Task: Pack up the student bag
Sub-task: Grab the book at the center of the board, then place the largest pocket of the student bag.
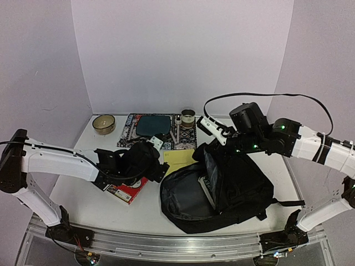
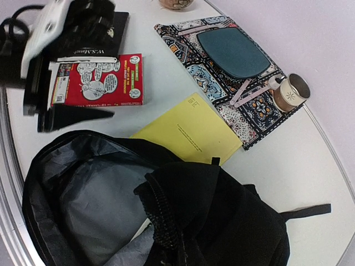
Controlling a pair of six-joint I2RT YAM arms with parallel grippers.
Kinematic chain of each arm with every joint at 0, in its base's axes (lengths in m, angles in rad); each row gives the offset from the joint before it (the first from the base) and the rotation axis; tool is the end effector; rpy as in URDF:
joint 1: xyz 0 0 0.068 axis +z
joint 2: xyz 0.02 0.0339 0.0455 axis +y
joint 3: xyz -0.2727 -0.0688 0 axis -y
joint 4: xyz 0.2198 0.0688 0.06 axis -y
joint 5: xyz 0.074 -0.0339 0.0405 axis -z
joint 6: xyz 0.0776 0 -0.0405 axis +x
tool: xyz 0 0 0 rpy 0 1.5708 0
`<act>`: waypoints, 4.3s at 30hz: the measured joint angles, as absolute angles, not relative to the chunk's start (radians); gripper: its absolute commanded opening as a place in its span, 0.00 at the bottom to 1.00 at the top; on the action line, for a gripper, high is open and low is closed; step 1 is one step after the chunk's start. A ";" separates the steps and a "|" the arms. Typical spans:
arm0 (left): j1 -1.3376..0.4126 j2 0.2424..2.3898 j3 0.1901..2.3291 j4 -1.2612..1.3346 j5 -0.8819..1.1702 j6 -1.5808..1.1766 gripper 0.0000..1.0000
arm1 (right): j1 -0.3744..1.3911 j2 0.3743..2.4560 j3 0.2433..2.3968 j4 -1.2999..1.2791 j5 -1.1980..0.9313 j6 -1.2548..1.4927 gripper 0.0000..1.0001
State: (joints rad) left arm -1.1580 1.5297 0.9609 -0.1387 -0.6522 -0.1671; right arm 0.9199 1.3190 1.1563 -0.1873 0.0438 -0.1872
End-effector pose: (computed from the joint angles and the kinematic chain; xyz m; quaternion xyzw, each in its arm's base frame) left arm 0.1753 -0.2829 0.2300 0.2912 0.8207 -0.0144 0.4915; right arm 0.1972 0.2533 0.3492 -0.4200 0.7035 0.1885 0.5415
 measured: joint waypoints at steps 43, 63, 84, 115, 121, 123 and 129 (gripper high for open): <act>-0.332 0.801 0.217 -0.261 -0.004 -1.222 0.92 | 0.920 1.312 1.116 -0.132 0.008 -0.170 0.00; -0.321 0.802 0.049 0.153 0.095 -1.506 0.71 | 0.920 1.309 1.116 -0.132 0.008 -0.168 0.00; -0.321 0.917 0.050 0.203 0.018 -1.571 0.34 | 0.920 1.309 1.116 -0.132 -0.011 -0.169 0.00; -0.321 0.794 0.362 -0.149 -0.030 -1.315 0.00 | 0.920 1.394 1.116 -0.111 -0.154 -0.089 0.32; -0.321 0.794 0.466 -0.202 -0.009 -1.228 0.00 | 0.920 1.407 1.116 -0.110 -0.171 -0.045 0.63; -0.320 0.794 0.495 -0.207 0.009 -1.206 0.00 | 0.920 1.407 1.116 -0.110 -0.168 -0.031 0.71; -0.320 0.810 0.582 -0.220 0.104 -1.144 0.00 | 0.918 1.408 1.126 -0.105 -0.188 0.018 0.87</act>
